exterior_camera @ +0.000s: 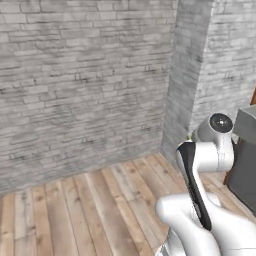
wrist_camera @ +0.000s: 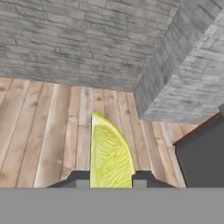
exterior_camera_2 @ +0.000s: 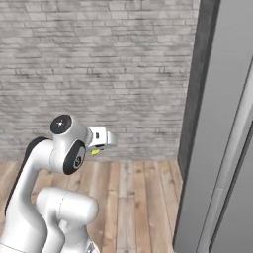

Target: Place the eggplant and lemon wedge inside the fridge drawer. Close the drawer after placing the vegetables.

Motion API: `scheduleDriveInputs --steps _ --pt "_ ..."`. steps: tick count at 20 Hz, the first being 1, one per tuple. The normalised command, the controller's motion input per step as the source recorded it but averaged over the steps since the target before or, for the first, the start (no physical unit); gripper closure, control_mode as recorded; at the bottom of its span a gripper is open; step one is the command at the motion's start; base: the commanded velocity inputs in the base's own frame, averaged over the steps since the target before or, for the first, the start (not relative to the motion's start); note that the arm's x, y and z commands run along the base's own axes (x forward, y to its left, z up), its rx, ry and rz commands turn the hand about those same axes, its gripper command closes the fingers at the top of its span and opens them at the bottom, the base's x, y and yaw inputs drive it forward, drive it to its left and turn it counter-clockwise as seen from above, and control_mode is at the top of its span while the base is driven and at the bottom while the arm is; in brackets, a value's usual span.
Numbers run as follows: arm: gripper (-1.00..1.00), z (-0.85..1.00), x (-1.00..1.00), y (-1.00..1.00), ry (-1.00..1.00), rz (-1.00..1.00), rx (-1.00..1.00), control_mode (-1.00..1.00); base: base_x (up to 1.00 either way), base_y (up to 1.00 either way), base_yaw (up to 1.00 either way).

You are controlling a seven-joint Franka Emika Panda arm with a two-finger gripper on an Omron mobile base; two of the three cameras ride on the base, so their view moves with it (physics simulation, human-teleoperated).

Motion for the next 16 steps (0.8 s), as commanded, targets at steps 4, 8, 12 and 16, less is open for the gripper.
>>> scheduleDriveInputs --steps 4,8,12,16 --pt "1.00 0.00 0.00 0.00 0.00 0.00 0.00 1.00 1.00 0.34 -0.33" --pt "1.00 0.00 0.00 0.00 0.00 0.00 0.00 1.00 1.00 -0.14 -0.11" --pt "1.00 0.00 0.00 0.00 0.00 0.00 0.00 1.00 1.00 0.54 -0.44" --pt "1.00 0.00 0.00 0.00 0.00 0.00 0.00 1.00 0.74 0.59 -0.62"
